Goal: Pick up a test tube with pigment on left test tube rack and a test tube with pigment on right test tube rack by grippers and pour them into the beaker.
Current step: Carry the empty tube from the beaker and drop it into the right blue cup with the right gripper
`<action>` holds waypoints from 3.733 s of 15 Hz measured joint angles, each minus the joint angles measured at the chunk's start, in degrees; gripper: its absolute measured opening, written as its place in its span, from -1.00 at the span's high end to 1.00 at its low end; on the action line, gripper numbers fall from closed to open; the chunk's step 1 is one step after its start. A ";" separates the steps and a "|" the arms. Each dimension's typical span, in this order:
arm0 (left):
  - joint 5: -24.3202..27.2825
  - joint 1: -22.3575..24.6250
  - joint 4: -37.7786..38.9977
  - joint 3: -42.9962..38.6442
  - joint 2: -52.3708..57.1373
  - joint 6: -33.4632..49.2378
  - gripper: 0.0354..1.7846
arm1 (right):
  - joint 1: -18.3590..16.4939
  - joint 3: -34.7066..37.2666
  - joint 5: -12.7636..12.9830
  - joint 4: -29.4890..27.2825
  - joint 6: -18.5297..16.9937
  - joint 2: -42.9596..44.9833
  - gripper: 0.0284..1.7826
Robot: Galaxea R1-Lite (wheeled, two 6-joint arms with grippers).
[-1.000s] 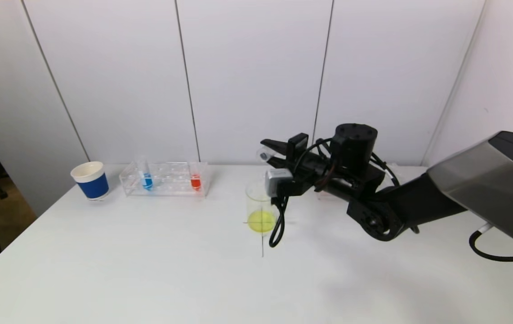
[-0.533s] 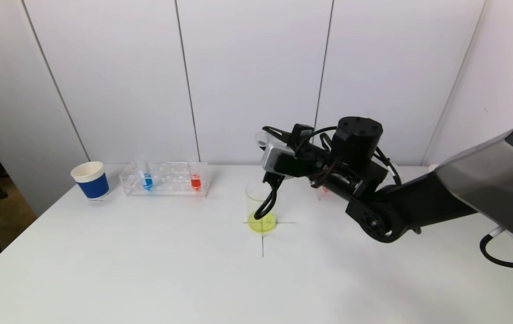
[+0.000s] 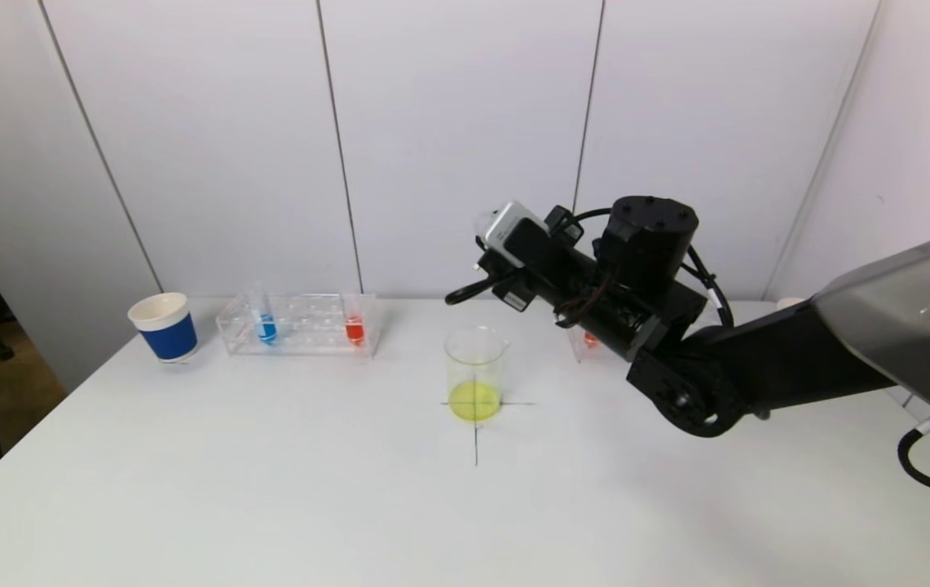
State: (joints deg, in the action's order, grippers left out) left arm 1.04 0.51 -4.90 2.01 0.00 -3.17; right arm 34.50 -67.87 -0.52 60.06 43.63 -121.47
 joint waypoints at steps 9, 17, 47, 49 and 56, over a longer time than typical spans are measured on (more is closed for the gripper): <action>0.00 0.00 0.02 0.00 0.00 0.01 -0.98 | 1.83 -5.73 10.74 -14.53 -19.10 4.90 0.49; 0.01 -0.02 0.00 0.00 0.00 0.01 -0.98 | -1.27 -14.49 15.85 -33.74 -31.21 10.14 0.49; 0.00 0.00 0.00 0.00 0.00 0.04 -0.98 | -41.17 -35.68 9.14 -60.44 -44.62 13.78 0.49; 0.01 0.00 0.00 0.00 0.00 0.04 -0.98 | -43.07 -33.23 8.42 -59.76 -44.90 13.59 0.49; 0.01 0.00 0.00 0.00 0.00 0.00 -0.98 | -48.10 -24.99 6.41 -52.26 -46.46 12.18 0.49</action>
State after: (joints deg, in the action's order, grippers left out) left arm 1.05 0.51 -4.90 2.01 0.00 -3.17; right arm -13.60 -92.86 5.89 7.80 -2.83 -109.29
